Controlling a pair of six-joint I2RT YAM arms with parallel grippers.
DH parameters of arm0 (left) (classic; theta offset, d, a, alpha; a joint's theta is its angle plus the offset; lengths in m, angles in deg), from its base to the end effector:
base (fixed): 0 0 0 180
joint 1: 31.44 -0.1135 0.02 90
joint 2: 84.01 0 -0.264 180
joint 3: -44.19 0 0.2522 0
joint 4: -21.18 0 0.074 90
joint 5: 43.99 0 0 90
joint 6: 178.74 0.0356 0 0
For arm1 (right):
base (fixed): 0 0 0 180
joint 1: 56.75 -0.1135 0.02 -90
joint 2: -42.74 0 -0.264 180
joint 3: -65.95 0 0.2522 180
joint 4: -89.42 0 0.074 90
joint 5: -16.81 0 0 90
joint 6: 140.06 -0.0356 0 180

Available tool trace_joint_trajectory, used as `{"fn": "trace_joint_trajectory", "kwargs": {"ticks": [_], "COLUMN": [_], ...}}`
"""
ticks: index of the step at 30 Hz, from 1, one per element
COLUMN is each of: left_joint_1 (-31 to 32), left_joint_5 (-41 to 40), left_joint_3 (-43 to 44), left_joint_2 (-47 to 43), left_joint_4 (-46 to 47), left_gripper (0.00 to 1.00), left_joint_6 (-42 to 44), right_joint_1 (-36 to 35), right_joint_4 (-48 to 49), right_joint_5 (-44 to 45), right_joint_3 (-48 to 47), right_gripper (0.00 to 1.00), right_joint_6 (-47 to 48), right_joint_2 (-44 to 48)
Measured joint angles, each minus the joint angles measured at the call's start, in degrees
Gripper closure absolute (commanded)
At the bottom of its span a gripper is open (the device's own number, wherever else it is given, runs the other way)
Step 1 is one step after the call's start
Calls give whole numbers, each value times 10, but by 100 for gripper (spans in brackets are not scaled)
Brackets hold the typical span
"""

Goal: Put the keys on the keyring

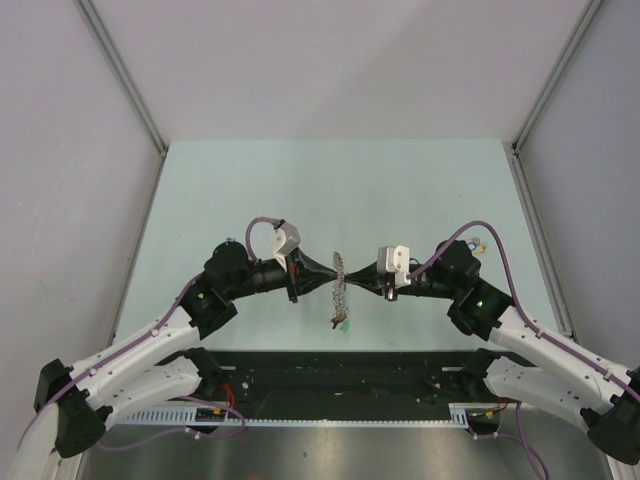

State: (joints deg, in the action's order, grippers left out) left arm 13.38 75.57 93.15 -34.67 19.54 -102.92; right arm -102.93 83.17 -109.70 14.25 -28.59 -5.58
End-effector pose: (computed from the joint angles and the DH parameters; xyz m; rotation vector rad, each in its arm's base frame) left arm 0.1331 -0.1570 0.3084 0.8600 1.5133 -1.1891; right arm 0.1223 0.1580 0.3204 -1.3087 1.0506 0.8418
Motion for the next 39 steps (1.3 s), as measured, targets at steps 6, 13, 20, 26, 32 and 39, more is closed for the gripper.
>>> {"fn": "trace_joint_trajectory", "kwargs": {"ticks": [6, 13, 20, 26, 32, 39], "left_joint_1": [0, 1, 2, 3, 12, 11], "left_joint_5": [0, 0, -5, -40, -76, -81], "left_joint_3": [0, 0, 0, -3, -34, -39], "left_joint_2": [0, 0, -7, -30, -63, -65], "left_joint_4": [0, -8, -15, -18, 4, 7], "left_gripper": [100, 100, 100, 100, 100, 78], "left_joint_6": [1, 1, 1, -9, -44, -48], "right_joint_1": [-2, -3, -3, -3, -7, -7], "right_joint_4": [6, 13, 13, 15, 24, 21], "right_joint_5": [1, 2, 12, 13, 2, 1], "right_joint_3": [1, 1, 1, 1, 1, 1], "right_gripper": [87, 89, 100, 100, 100, 100], "right_joint_6": [-3, -4, -3, -2, 1, 8], "right_joint_2": [-5, -13, -14, -14, -17, -17]}}
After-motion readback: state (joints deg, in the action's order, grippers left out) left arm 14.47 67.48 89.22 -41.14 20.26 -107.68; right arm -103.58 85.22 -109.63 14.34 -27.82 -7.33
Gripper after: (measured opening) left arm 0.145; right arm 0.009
